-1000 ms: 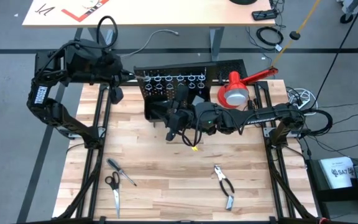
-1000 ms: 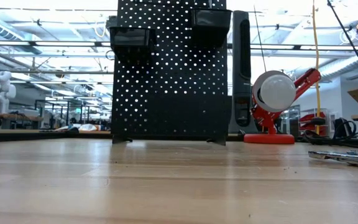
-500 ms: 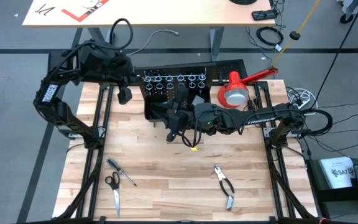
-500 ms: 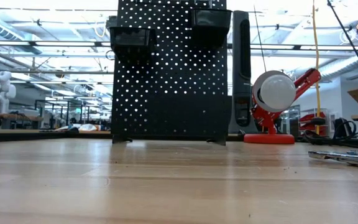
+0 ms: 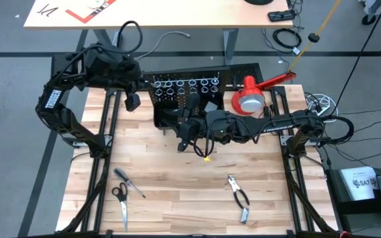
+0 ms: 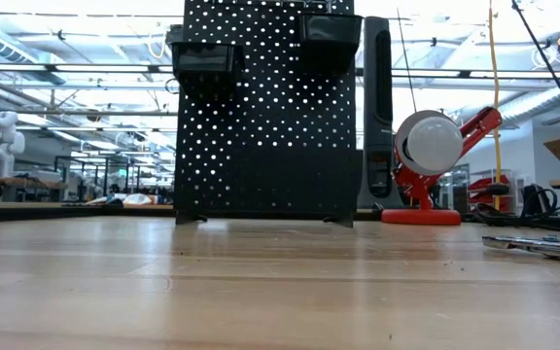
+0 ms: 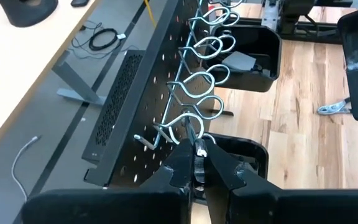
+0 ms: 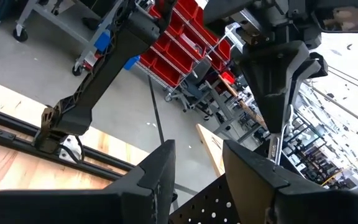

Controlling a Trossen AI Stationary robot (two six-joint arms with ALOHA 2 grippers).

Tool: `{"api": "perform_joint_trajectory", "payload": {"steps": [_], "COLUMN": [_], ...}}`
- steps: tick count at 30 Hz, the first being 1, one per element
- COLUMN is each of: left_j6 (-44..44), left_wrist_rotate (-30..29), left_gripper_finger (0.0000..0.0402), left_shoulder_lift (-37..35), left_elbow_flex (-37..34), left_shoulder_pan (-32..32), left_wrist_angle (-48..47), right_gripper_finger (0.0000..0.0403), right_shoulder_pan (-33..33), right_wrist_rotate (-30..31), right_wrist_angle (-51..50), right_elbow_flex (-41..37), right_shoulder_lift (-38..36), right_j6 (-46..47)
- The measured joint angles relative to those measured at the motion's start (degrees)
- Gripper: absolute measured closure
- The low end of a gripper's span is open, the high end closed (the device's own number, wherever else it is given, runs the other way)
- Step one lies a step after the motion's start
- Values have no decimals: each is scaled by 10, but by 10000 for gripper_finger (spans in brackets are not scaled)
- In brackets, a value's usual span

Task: Hang tools onto peg board
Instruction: Hang the wrench on the pegboard

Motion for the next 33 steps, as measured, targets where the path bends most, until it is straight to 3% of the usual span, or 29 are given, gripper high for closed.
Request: {"api": "perform_joint_trajectory", "payload": {"steps": [33], "left_j6": [3], "left_wrist_rotate": [-5], "left_gripper_finger": [380], "left_shoulder_lift": [-42], "left_elbow_flex": [1], "left_shoulder_pan": [0], "left_wrist_angle": [-13], "right_gripper_finger": [271], "right_shoulder_pan": [0], "right_wrist_rotate": [1], "right_wrist_angle": [-3], "right_elbow_flex": [0], "right_shoulder_lift": [0], "right_j6": [4]}}
